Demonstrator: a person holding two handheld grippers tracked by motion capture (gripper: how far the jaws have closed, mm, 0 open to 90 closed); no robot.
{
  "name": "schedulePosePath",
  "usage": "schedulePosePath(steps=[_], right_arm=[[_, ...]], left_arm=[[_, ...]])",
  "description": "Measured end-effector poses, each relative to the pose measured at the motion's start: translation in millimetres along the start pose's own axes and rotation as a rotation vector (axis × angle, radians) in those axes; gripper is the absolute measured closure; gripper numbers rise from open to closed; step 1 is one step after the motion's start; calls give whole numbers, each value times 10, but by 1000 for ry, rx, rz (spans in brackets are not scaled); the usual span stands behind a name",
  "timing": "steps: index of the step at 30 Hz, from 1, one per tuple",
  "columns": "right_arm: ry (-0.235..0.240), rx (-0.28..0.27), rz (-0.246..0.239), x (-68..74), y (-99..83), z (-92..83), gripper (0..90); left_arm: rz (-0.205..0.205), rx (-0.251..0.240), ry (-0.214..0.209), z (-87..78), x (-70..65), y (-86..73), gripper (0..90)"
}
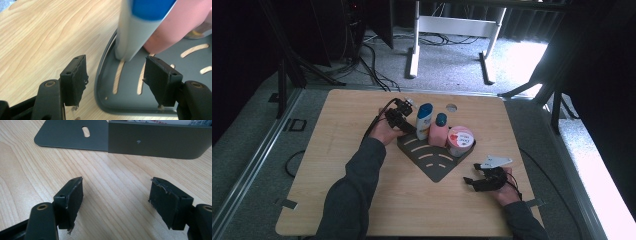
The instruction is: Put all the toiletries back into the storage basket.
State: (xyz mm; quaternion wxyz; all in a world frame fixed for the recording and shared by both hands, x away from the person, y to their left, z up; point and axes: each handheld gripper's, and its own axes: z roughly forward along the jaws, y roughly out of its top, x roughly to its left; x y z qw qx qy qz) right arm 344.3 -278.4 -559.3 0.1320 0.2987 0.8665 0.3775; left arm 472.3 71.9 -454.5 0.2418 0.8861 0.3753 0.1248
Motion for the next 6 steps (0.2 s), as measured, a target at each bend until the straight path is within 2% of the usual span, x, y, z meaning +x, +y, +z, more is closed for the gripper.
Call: schedulePosePath(steps=[6], right_arm=[[1,0,1,-1,0,0,269]], left_arm=[[-15,6,18,-36,71,-88,351]])
